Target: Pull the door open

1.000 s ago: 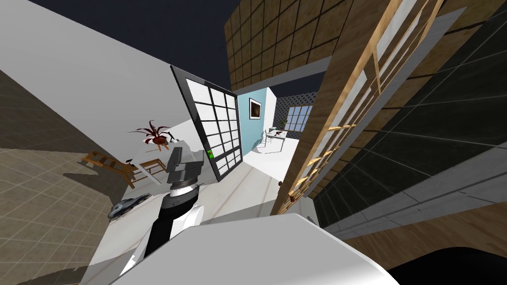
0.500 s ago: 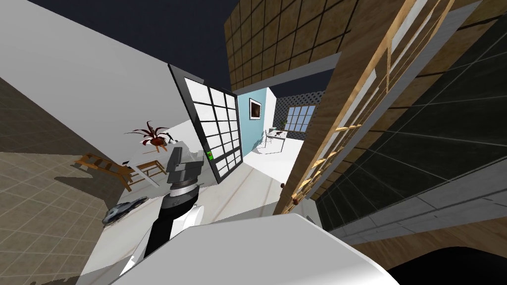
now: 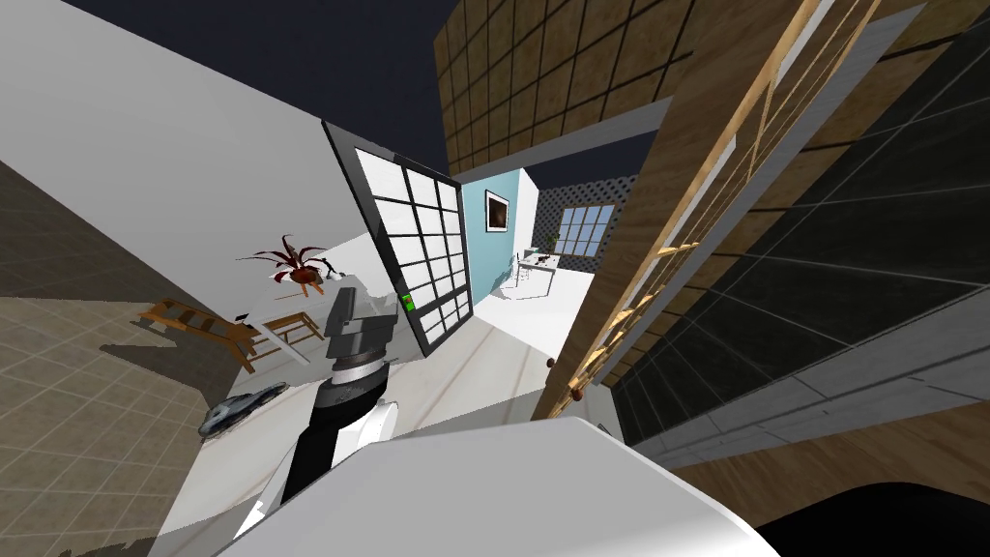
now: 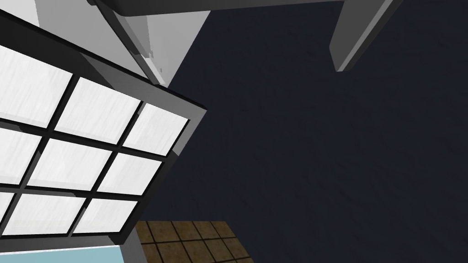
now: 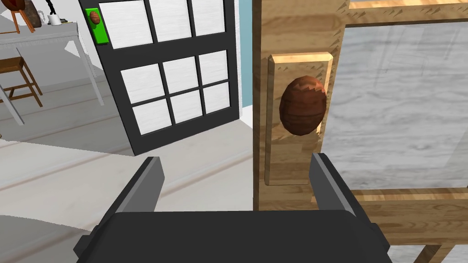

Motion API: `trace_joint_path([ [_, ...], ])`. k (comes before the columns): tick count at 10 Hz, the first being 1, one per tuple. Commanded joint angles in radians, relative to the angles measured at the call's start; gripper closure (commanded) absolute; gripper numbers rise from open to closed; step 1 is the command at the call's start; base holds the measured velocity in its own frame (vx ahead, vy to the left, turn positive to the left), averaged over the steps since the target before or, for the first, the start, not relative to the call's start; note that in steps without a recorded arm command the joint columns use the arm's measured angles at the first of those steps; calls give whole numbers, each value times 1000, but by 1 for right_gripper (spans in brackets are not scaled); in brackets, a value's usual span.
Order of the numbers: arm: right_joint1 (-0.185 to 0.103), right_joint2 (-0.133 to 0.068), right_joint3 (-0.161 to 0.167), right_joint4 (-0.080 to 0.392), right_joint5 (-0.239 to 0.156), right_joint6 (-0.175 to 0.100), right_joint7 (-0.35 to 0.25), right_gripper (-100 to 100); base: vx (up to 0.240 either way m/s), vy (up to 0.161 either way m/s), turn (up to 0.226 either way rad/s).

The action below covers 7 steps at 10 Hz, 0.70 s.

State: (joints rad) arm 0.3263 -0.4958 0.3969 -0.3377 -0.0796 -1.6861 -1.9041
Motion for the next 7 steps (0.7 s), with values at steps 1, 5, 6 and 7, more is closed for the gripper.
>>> trace_joint_path([
  [1, -3, 2, 1, 9, 1, -16, 0, -100, -97, -48, 60],
  [5, -3, 2, 1, 9, 1, -16, 0, -100, -20, -4, -15],
  [6, -3, 2, 1, 9, 1, -16, 0, -100, 22, 7, 6],
  [7, -3, 2, 1, 9, 1, -16, 0, -100, 5, -4, 30],
])
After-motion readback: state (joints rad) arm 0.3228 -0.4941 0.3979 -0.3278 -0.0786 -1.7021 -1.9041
